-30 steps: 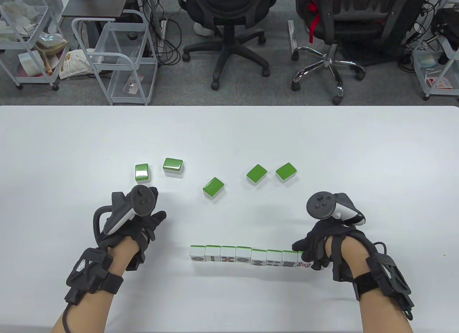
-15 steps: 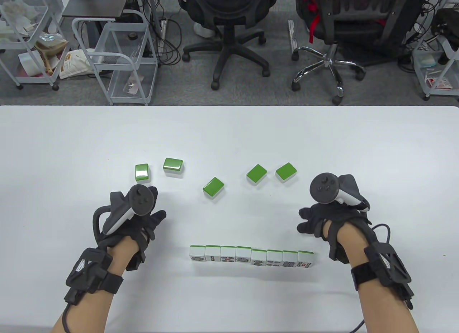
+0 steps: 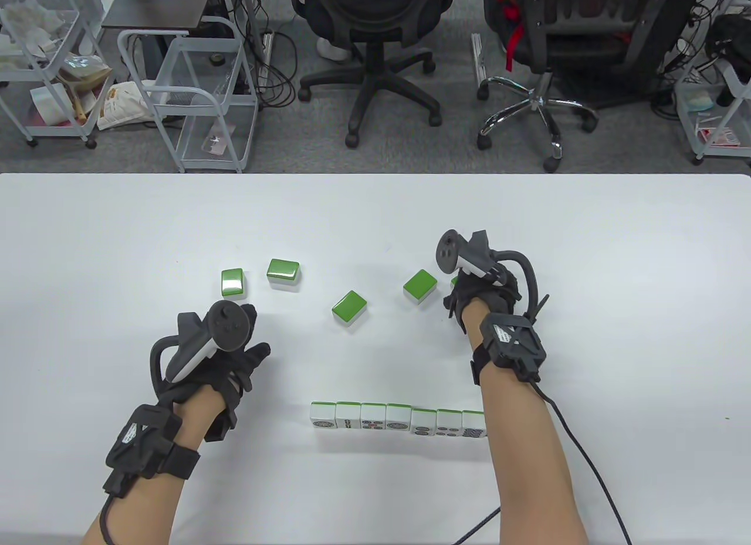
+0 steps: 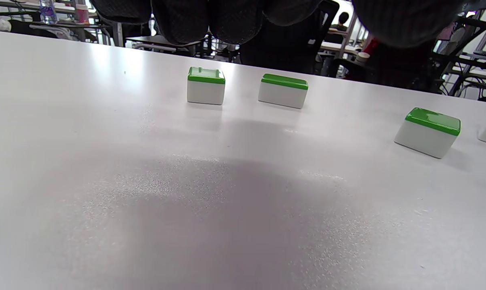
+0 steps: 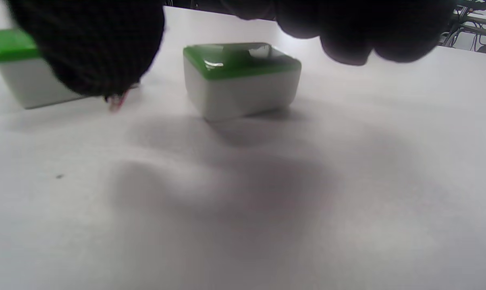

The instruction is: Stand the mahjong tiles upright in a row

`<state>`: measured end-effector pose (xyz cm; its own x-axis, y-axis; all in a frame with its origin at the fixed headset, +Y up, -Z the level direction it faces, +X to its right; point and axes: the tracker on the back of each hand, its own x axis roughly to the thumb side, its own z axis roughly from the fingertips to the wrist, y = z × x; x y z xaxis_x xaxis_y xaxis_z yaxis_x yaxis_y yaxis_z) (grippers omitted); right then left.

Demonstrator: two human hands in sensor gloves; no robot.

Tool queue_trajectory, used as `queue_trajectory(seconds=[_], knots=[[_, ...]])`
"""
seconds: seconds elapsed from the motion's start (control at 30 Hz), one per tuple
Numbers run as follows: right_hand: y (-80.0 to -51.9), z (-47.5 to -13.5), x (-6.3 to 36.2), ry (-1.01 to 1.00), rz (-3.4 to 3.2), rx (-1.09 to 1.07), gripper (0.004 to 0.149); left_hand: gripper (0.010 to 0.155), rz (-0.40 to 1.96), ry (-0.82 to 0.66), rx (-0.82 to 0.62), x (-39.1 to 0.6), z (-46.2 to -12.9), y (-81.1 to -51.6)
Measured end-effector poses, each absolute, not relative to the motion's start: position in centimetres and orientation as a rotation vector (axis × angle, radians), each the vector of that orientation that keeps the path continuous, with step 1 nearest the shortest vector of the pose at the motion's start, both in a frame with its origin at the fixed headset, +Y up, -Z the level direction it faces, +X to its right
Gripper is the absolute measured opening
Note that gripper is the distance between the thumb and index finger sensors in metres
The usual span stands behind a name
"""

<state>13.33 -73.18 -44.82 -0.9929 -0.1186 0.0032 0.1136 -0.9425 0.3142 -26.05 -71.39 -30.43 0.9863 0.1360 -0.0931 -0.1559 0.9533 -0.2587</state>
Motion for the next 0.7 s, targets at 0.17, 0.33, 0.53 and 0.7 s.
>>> queue_trajectory(seconds=[0.17, 0.33, 0.53, 0.7], knots=[[-74.6, -46.6, 13.0, -0.490, -2.940, 0.080, 0.086, 0.076, 0.148, 0.074, -0.280, -26.1, -30.7, -71.6], [-74.6, -46.8, 12.6, -0.466, -2.882, 0.030, 0.077, 0.076, 0.148, 0.075, -0.281, -26.2, -30.8, -71.6], [-72.7, -44.5, 13.4, -0.572, -2.962, -0.156, 0.079, 0.076, 0.141, 0.067, -0.287, -25.9, -30.7, -71.7], [-70.8, -40.4, 15.0, -0.713, -3.044, -0.365, 0.077, 0.076, 0.147, 0.067, -0.286, -26.0, -30.7, -71.7]])
